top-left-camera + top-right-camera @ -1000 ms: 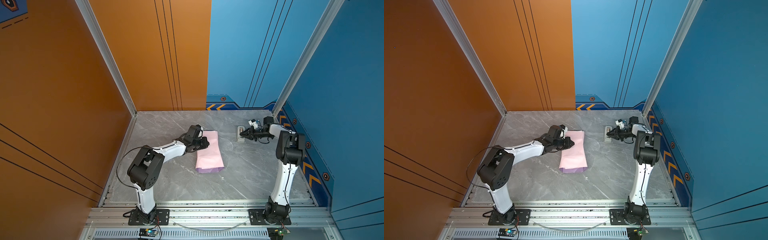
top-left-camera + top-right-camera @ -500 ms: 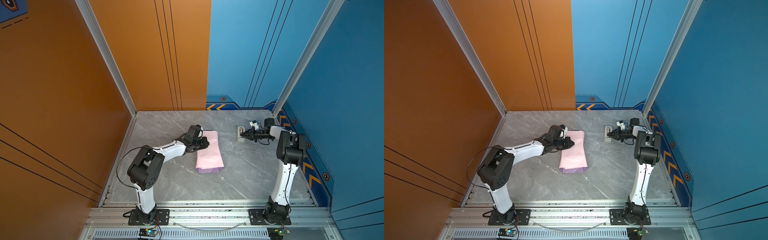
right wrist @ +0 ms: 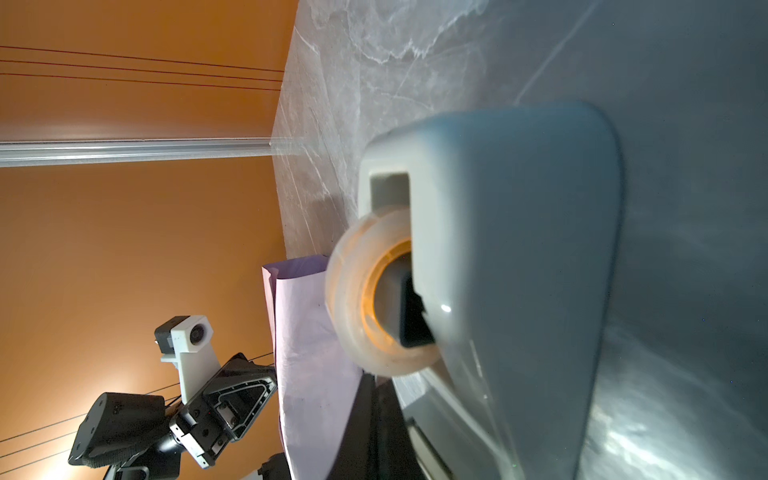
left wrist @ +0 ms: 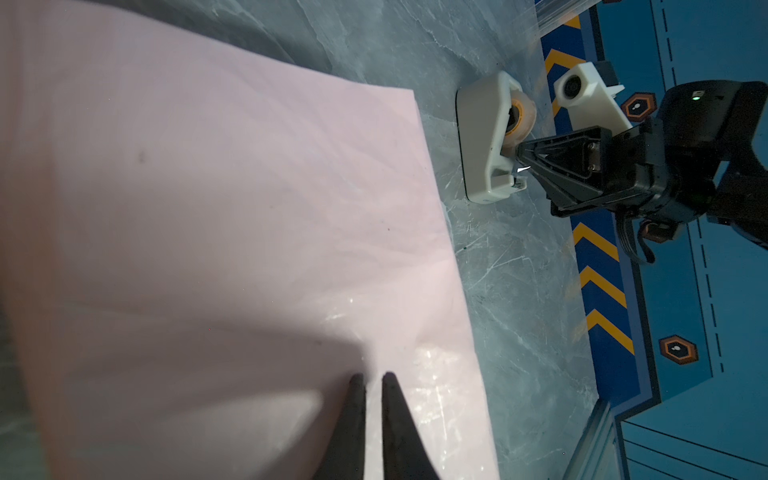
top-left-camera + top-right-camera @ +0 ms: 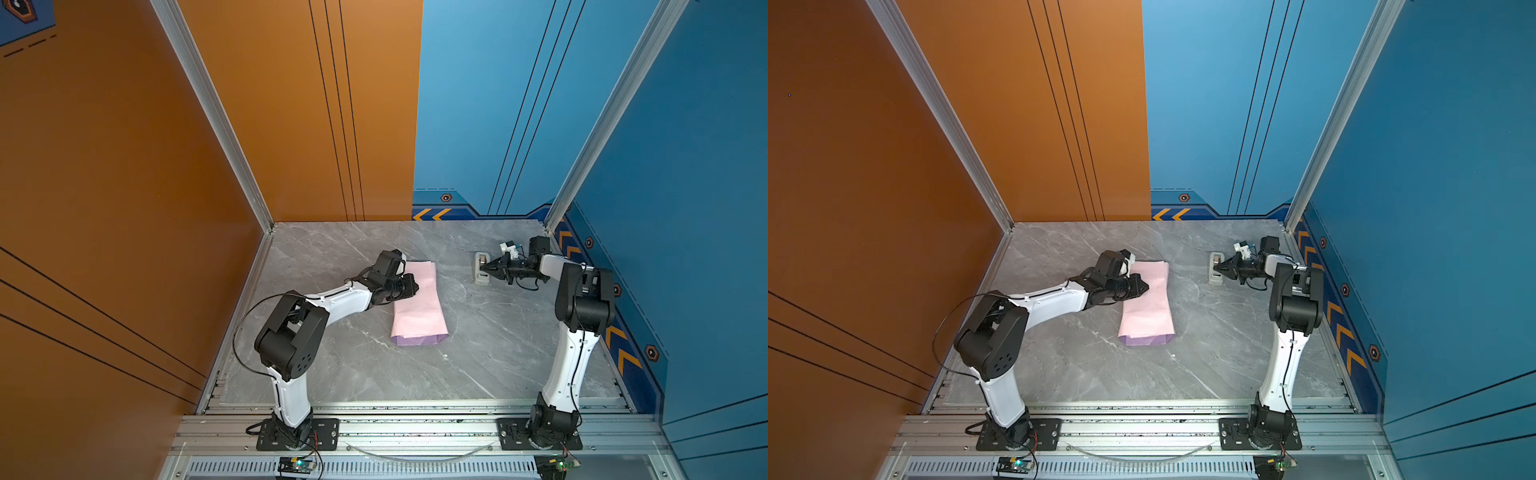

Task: Wrap the gift box in paper

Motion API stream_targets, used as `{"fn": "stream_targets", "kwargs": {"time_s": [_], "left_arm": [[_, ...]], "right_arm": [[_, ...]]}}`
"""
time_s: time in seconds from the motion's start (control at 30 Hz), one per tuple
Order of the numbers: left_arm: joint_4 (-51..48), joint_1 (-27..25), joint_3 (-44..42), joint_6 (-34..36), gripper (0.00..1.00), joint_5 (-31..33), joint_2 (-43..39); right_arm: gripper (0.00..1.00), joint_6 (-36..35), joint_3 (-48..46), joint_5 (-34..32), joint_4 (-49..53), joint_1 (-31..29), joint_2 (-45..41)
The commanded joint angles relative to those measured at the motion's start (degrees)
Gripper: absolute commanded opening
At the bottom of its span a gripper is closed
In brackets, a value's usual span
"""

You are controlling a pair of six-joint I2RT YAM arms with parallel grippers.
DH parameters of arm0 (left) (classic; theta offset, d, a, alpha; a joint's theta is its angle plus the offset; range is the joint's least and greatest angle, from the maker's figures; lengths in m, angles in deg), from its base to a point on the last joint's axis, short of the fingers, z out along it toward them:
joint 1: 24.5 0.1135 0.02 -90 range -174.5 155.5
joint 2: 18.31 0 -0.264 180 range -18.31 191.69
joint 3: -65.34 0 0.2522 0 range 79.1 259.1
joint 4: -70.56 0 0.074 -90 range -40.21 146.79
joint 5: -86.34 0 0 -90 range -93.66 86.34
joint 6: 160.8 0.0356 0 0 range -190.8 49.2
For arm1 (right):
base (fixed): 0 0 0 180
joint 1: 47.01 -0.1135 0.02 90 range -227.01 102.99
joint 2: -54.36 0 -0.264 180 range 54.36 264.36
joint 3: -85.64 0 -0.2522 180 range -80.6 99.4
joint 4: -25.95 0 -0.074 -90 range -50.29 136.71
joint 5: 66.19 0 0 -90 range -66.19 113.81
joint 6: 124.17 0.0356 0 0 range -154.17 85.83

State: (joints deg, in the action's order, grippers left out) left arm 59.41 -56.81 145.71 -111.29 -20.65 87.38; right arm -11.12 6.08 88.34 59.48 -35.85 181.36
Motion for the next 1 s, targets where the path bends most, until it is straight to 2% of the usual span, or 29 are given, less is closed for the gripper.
{"fn": "stream_targets", "kwargs": {"time_s": [0.0, 0.13, 0.37, 0.53, 0.7, 0.97], "left_arm": [[-4.12, 0.5, -2.11, 0.58, 0.12, 2.58, 0.56], [-4.14, 0.32, -2.32, 0.67, 0.12, 2.75, 0.2], [-4.11, 0.24, -2.29, 0.85, 0.12, 3.06, -0.13], [-4.29, 0.12, -2.33, 1.07, 0.12, 3.2, -0.31], [-4.35, -0.08, -2.39, 1.22, 0.12, 3.33, -0.57], [-4.62, -0.28, -2.91, 1.46, 0.12, 3.89, -1.19]], "right_arm": [[0.0, 2.87, -0.94, 1.94, -2.69, -0.89, -4.78], [0.0, 5.8, -2.44, 0.68, -4.71, -0.8, -6.49], [0.0, 6.83, -5.79, -3.46, -3.02, -0.85, -11.33], [0.0, 6.71, -9.36, -5.89, -1.3, -1.04, -14.45], [0.0, 3.0, -10.24, -9.1, 4.84, -2.25, -16.15], [0.0, 4.68, -15.35, -11.46, 3.52, -2.99, -19.85]]}}
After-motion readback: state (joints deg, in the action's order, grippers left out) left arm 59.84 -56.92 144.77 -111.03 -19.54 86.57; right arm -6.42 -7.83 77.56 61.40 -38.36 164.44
